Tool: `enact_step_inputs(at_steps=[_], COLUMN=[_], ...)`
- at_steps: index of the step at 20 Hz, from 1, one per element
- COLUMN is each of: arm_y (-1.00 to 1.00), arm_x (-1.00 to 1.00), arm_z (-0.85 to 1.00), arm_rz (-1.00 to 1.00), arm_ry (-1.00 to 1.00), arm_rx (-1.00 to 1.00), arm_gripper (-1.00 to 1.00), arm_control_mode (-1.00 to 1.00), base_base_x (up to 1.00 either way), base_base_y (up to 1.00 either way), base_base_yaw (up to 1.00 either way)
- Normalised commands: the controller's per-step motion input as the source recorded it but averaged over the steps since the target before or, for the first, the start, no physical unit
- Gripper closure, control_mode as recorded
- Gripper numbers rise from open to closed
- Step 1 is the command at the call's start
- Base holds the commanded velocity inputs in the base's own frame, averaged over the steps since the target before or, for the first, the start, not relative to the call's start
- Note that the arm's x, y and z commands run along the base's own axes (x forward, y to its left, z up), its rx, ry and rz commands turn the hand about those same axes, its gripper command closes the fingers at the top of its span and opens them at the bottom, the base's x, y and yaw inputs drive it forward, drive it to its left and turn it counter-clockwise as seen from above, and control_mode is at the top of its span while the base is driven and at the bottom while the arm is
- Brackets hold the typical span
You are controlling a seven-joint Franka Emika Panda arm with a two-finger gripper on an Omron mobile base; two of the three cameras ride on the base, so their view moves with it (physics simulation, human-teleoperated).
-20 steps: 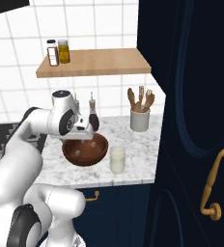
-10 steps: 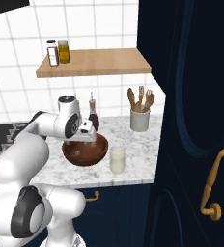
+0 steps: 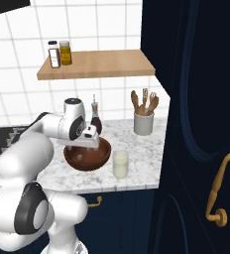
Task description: Grab a lemon wedge from the fridge and one ice cube from the ice bowl, and put them in the glass of lemonade.
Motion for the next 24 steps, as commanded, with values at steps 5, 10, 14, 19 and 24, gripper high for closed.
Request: enact_step_inputs(at_steps=[5,10,14,19,24], arm_y=[0.13,0.22,0.03,0.00,0.00], arm_x=[0.08,0.07,0.02,0.13,0.22], arm_z=[-0.17,-0.11,-0.12,-0.16,-0.30], arm_rz=[-0.01,0.00,-0.01,-0.01,0.00], arm_ry=[0.06,0.00,0.02,0.00,0.00], arm_rx=[0.03,0.07,0.13,0.06,0.00], arm_gripper=[-1.00,-1.00,-1.00,-1.00,-1.00], arm_control_mode=[-1.00,-1.00,-1.00,-1.00,-1.00], base_base_x=[0.00,0.00,0.00,0.00,0.00], base_base_y=[0.00,0.00,0.00,0.00,0.00], base_base_yaw=[0.00,0.00,0.00,0.00,0.00])
